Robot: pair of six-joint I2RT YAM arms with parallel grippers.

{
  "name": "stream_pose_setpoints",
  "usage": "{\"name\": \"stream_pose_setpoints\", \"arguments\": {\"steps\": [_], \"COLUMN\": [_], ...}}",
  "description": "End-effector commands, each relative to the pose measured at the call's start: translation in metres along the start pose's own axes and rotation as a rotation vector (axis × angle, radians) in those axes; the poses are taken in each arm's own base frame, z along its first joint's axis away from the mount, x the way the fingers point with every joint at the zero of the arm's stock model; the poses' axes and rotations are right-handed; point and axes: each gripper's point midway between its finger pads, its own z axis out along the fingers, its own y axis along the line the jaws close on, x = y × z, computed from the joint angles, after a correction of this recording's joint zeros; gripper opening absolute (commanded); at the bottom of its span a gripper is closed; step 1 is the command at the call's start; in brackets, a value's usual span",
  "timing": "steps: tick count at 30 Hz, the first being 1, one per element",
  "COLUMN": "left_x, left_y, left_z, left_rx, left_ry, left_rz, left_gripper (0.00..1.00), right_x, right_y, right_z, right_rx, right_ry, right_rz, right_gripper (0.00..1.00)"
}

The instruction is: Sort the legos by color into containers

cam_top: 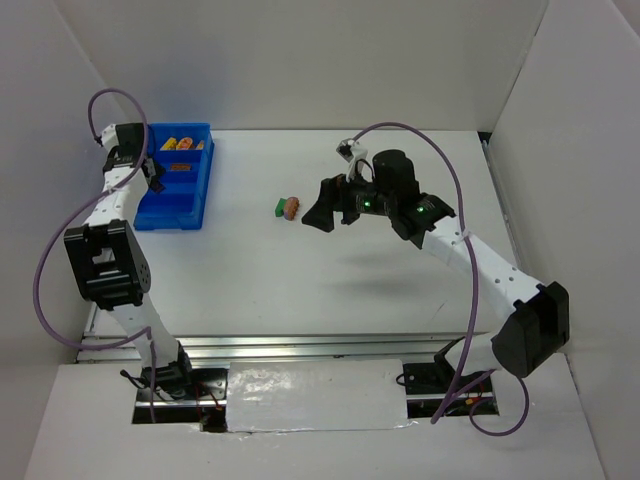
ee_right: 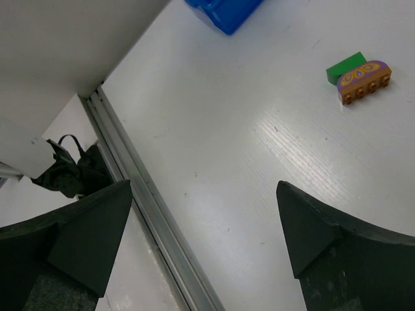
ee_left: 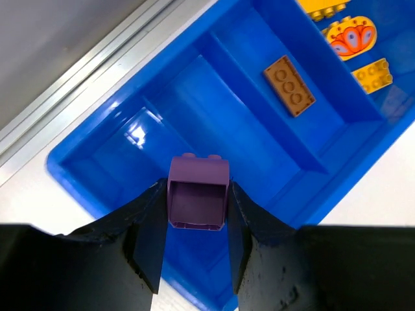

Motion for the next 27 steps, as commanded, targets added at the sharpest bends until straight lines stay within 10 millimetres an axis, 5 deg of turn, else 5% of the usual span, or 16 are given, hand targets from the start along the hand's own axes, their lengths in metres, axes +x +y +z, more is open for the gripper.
{"name": "stream_pose_setpoints", "arguments": {"steps": [1,16,27], "left_x": [-0.021,-0.017,-0.002], "left_y": [-0.027,-0.042,-0.036], "left_z": [0.008,0.048,0.048], "left_rx": [0.122,0.138,0.143], "left_ry": [-0.111,-0.098,-0.065], "left_rz": [-0.026,-0.014,-0.022], "left_gripper": [0.00,0.00,0.00], "right_x": [-0.019,-0.015,-0.023], "right_y": [0.015,0.009,0.004], "right_z": [-0.012,-0.016,-0.018], "right_rx": [-0.038,-0.005,0.041], "right_ry": [-0.063,-0.050,-0.081], "right_rz": [-0.046,-0.062,-0.076], "right_gripper": [1.00,1.00,1.00]}}
